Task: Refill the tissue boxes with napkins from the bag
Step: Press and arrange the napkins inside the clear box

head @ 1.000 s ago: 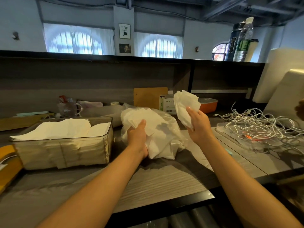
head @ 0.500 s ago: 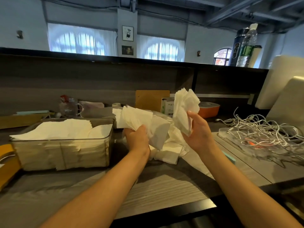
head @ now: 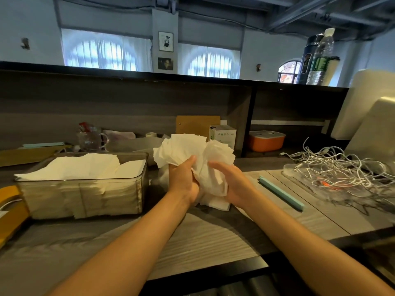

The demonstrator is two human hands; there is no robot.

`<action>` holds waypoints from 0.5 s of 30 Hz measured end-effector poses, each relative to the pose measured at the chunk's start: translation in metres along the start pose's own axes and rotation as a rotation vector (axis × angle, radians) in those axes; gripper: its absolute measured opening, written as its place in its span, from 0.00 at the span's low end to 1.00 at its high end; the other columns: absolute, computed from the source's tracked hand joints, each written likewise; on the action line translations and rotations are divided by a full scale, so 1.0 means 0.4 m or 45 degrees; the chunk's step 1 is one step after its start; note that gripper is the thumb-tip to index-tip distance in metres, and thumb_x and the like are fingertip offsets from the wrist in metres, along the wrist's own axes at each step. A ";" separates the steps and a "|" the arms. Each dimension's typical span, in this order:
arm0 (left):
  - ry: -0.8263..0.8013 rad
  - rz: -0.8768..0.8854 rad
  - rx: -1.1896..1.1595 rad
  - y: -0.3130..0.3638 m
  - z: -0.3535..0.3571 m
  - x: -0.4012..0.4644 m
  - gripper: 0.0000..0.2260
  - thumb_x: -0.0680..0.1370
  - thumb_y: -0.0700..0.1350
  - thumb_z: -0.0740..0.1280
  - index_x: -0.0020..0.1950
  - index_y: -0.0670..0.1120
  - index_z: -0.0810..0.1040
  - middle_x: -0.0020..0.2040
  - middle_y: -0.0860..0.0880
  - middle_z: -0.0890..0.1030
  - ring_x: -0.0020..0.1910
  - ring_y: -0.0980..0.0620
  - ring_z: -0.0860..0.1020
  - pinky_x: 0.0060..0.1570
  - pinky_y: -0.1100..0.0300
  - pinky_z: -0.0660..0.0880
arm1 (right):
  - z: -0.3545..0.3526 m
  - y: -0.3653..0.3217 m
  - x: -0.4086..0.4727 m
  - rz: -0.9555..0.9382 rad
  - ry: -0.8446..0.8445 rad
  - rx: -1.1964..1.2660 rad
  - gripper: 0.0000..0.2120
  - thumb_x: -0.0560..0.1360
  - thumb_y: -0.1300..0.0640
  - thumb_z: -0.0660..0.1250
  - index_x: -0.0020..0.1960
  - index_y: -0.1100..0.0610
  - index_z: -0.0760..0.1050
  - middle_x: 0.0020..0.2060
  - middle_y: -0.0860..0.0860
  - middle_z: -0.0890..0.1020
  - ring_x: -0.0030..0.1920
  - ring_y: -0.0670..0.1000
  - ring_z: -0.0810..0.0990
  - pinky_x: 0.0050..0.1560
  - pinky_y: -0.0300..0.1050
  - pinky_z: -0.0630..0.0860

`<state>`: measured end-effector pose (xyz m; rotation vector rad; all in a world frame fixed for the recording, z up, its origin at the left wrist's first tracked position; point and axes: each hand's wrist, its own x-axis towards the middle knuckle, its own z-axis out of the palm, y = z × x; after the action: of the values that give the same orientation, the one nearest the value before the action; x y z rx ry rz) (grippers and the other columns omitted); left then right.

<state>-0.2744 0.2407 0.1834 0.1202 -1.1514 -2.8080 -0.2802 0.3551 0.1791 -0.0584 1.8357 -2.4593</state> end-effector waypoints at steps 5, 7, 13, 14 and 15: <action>-0.015 -0.051 -0.080 0.018 -0.010 0.006 0.15 0.81 0.38 0.63 0.67 0.48 0.75 0.59 0.43 0.81 0.55 0.42 0.81 0.53 0.43 0.80 | -0.015 -0.013 0.005 -0.137 0.085 -0.022 0.14 0.74 0.59 0.72 0.58 0.53 0.76 0.54 0.55 0.82 0.54 0.57 0.81 0.50 0.57 0.81; 0.026 -0.053 -0.096 0.020 -0.010 0.007 0.15 0.81 0.38 0.63 0.67 0.48 0.75 0.58 0.43 0.81 0.55 0.42 0.81 0.55 0.43 0.79 | -0.018 -0.015 0.009 -0.169 0.133 -0.041 0.12 0.74 0.59 0.72 0.55 0.50 0.76 0.54 0.55 0.81 0.54 0.57 0.80 0.52 0.58 0.81; 0.129 -0.062 -0.139 0.034 -0.016 0.015 0.15 0.81 0.39 0.64 0.67 0.50 0.73 0.58 0.45 0.80 0.56 0.42 0.80 0.52 0.47 0.80 | -0.032 -0.021 0.016 -0.245 0.275 -0.088 0.16 0.74 0.58 0.72 0.60 0.51 0.72 0.52 0.52 0.79 0.52 0.53 0.79 0.50 0.53 0.79; 0.143 -0.055 -0.144 0.038 -0.018 0.019 0.15 0.81 0.39 0.65 0.67 0.50 0.72 0.58 0.45 0.79 0.57 0.43 0.79 0.56 0.47 0.78 | -0.035 -0.023 0.017 -0.267 0.296 -0.111 0.16 0.74 0.58 0.72 0.60 0.50 0.72 0.51 0.51 0.79 0.52 0.53 0.78 0.53 0.55 0.79; 0.160 -0.053 -0.141 0.041 -0.020 0.019 0.15 0.82 0.39 0.64 0.67 0.50 0.71 0.57 0.46 0.78 0.57 0.44 0.78 0.58 0.48 0.77 | -0.040 -0.025 0.017 -0.295 0.319 -0.110 0.16 0.74 0.58 0.72 0.59 0.50 0.72 0.52 0.52 0.79 0.53 0.54 0.78 0.56 0.57 0.78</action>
<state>-0.2801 0.2226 0.1890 0.3098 -0.9759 -2.8456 -0.2884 0.3726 0.1840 0.0366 2.1483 -2.6428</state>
